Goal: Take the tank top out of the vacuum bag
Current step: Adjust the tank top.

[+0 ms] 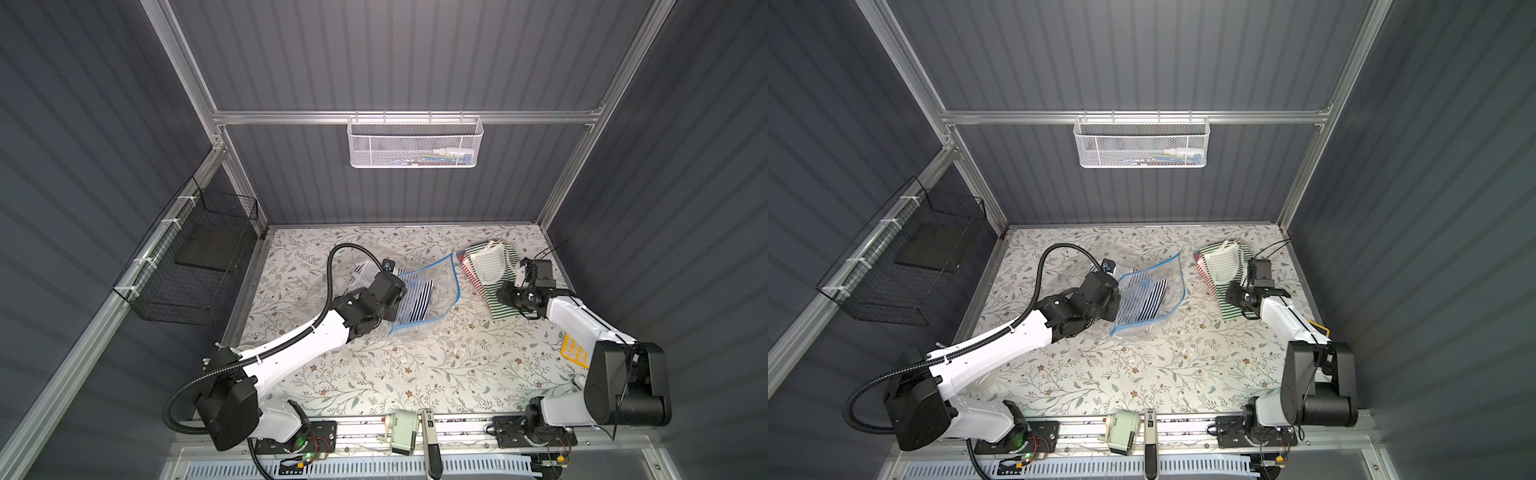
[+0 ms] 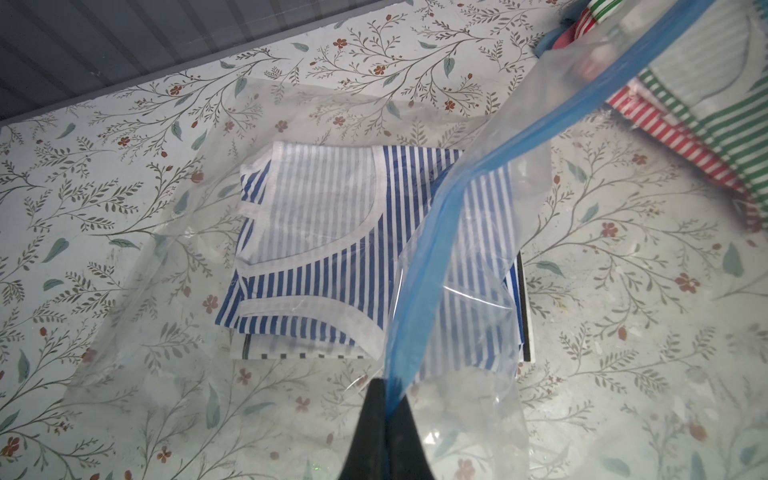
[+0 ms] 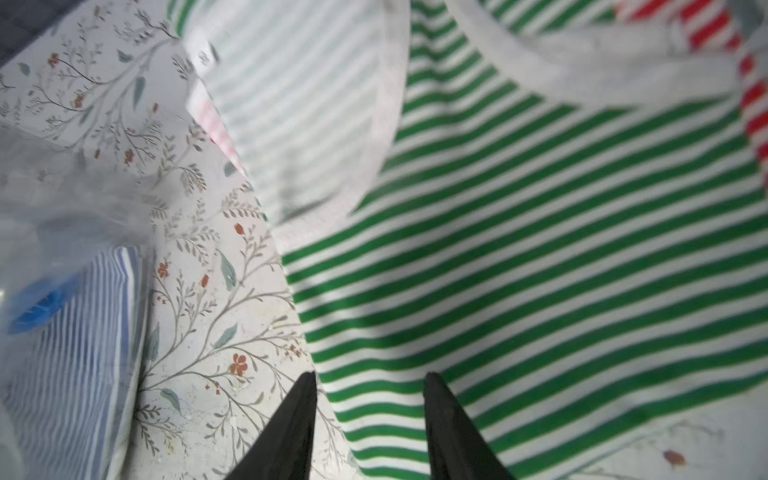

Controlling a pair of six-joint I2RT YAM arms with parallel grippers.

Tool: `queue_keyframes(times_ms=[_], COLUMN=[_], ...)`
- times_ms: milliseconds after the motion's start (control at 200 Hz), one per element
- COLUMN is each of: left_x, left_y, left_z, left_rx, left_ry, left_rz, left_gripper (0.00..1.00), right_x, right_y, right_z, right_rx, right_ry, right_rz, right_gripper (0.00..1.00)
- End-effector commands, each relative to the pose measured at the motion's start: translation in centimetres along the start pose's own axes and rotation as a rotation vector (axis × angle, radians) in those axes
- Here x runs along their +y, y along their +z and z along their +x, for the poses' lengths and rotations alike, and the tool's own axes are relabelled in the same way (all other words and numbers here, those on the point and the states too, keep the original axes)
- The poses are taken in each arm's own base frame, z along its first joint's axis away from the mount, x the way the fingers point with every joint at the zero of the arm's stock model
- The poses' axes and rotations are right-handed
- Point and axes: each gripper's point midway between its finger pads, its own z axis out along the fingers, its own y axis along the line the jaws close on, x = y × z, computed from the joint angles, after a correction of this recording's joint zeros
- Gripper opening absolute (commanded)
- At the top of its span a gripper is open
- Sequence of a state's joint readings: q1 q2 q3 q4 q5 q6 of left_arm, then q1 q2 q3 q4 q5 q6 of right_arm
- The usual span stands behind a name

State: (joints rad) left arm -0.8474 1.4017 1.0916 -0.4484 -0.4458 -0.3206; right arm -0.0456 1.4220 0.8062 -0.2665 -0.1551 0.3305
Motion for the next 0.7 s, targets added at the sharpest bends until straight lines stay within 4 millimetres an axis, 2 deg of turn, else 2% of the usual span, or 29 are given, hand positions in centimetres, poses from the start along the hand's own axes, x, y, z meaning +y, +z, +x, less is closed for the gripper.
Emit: queue_keyframes(times_ms=[0,95,180,400,560,660,695], left_x=[0.1,-0.1,-0.5,-3.0,-4.4,-5.8,-6.3], left_y=[-0.7,-0.9,-1.3,-2.7,-3.4,-3.3,-3.2], left_z=[-0.6,-0.6,-1.0,-2.7,-3.5,-3.3,-3.2], left_rx=[-0.013,-0.018,-0.015,-0.025,-0.049,-0.06,-0.069], left_ry=[-0.028,-0.03,-0.025,0.008,0.037,0.065,0.068], left_rz=[0.022,0.035,0.066,0.206,0.291,0.364,0.39], left_gripper=[0.0,0.0,0.0,0.0,0.0,0.0,0.0], right_x=[-0.5,-1.0,-1.3,-1.6,1.5,4.5,6.3], right_y=[0.8,1.7,1.7,-2.4,-6.3,-9.7,-10.8], right_z=[1.0,1.8,1.9,1.2,1.9,2.1,2.5], right_rx=[0.035,0.102,0.126,0.021,-0.031,-0.087,-0.078], right_ry=[0.081,0.111,0.115,0.102,0.074,0.083,0.087], right_rz=[-0.024,-0.032,-0.013,0.032,-0.102,-0.235,-0.319], right_gripper=[0.44,0.44,0.43,0.44,0.45,0.46,0.46])
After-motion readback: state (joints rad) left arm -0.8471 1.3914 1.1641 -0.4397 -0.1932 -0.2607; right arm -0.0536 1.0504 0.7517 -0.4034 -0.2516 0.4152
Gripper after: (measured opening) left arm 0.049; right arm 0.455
